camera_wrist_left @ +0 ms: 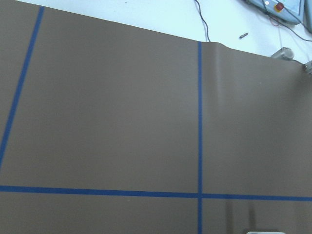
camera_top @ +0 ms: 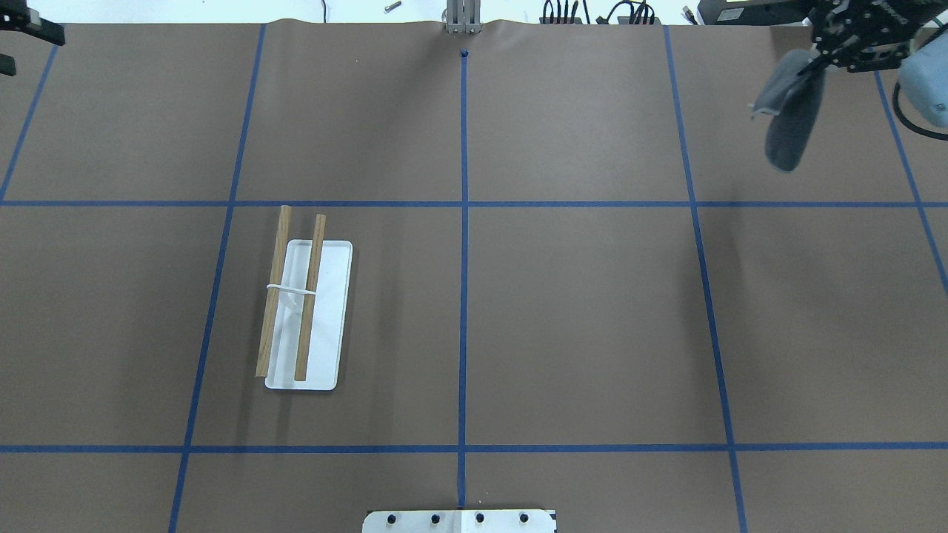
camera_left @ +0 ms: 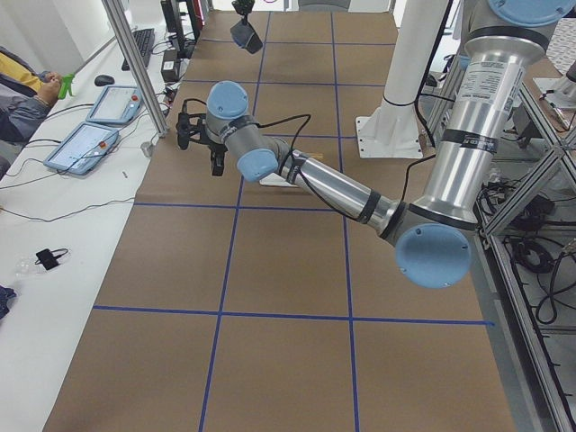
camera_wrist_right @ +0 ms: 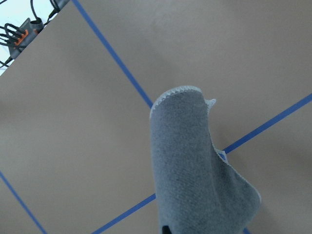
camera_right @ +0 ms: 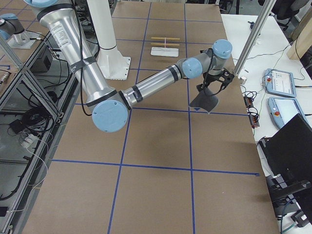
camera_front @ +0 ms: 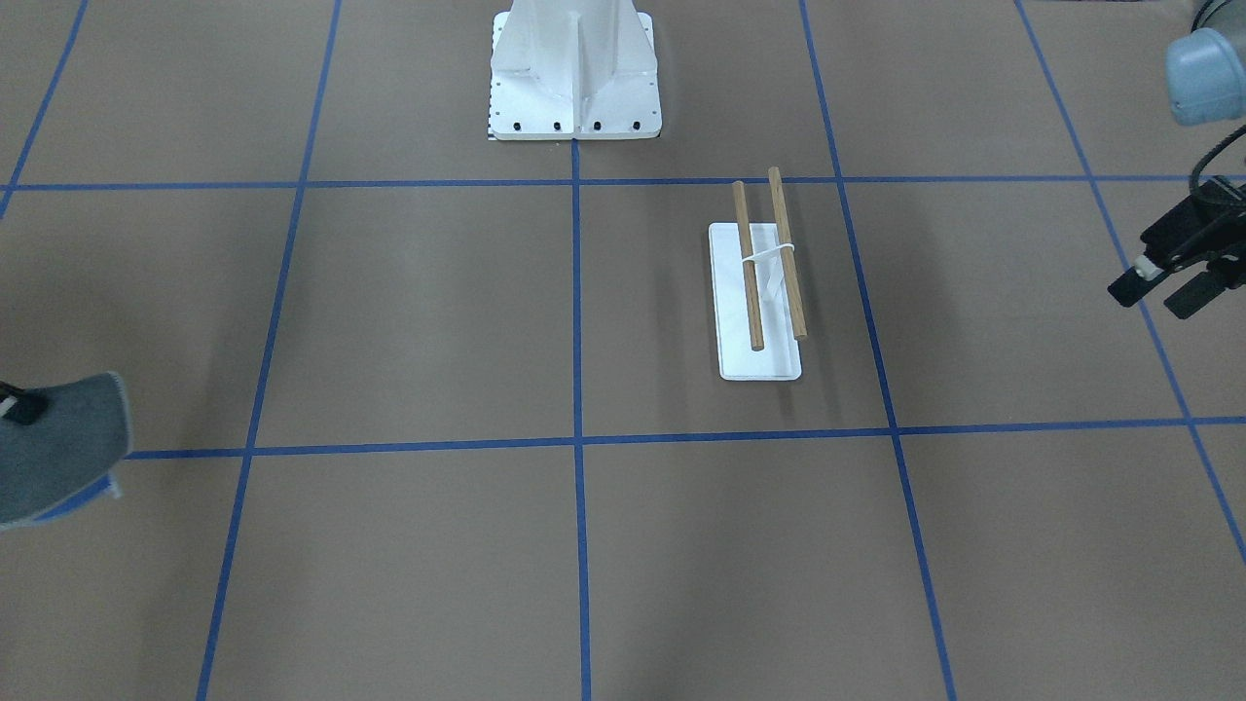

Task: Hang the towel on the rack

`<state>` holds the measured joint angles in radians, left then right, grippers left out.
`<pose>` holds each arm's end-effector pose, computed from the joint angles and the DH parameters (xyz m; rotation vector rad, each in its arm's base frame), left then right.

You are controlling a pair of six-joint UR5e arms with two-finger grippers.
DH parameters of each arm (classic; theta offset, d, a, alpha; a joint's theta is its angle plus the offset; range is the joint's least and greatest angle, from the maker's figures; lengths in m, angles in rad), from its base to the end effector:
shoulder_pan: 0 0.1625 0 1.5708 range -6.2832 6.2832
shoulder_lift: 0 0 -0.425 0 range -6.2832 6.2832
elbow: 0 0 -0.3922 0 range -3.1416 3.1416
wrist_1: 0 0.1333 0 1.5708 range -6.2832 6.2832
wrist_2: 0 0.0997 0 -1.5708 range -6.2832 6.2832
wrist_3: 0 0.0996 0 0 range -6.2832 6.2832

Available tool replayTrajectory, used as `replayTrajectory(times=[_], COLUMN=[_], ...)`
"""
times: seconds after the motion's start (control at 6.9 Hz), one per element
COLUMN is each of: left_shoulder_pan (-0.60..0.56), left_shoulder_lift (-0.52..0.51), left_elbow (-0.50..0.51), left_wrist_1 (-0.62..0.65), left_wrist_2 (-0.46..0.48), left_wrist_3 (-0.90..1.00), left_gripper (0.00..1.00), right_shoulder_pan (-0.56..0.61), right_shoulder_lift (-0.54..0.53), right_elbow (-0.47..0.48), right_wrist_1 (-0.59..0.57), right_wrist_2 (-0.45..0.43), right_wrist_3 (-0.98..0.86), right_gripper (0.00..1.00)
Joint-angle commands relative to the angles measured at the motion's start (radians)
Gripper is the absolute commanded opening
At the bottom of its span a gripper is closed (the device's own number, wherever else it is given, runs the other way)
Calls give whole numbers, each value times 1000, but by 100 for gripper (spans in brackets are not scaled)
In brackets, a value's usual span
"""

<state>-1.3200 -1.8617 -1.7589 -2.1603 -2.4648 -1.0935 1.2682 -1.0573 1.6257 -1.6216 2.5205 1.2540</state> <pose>0.0882 -0.5685 0.3315 0.2740 1.2385 -0.2502 -0.1452 -0.6405 0.3226 -0.3159 -1.0112 0.6174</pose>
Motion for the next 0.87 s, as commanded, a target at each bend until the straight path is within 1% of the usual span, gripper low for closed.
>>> replayTrajectory(times=[0.0,0.14,0.29,0.43,0.58,0.72], left_shoulder_pan=[135,212,290,347,364,396], left_shoulder_lift=[-92,-164,-189,-207,-246,-275], left_elbow=[26,24,12,15,19,21], left_wrist_1=[-108,-111,-168,-188,-188,-194], left_wrist_2=[90,196,305,328,329,331], left_wrist_3=[-130,-252,-275,-413,-625,-872], left_gripper=[98,98,98,98,98,98], right_shoulder_pan=[-132,-174,-199,-229,-272,-320], right_shoulder_lift=[147,196,230,268,304,328], right_elbow=[5,8,5,5,5,-3], right_wrist_1=[0,0,2,2,5,70], right_wrist_2=[-61,-99,-107,-126,-185,-243], right_wrist_3=[262,328,378,422,482,577], right_gripper=[0,0,0,0,0,0])
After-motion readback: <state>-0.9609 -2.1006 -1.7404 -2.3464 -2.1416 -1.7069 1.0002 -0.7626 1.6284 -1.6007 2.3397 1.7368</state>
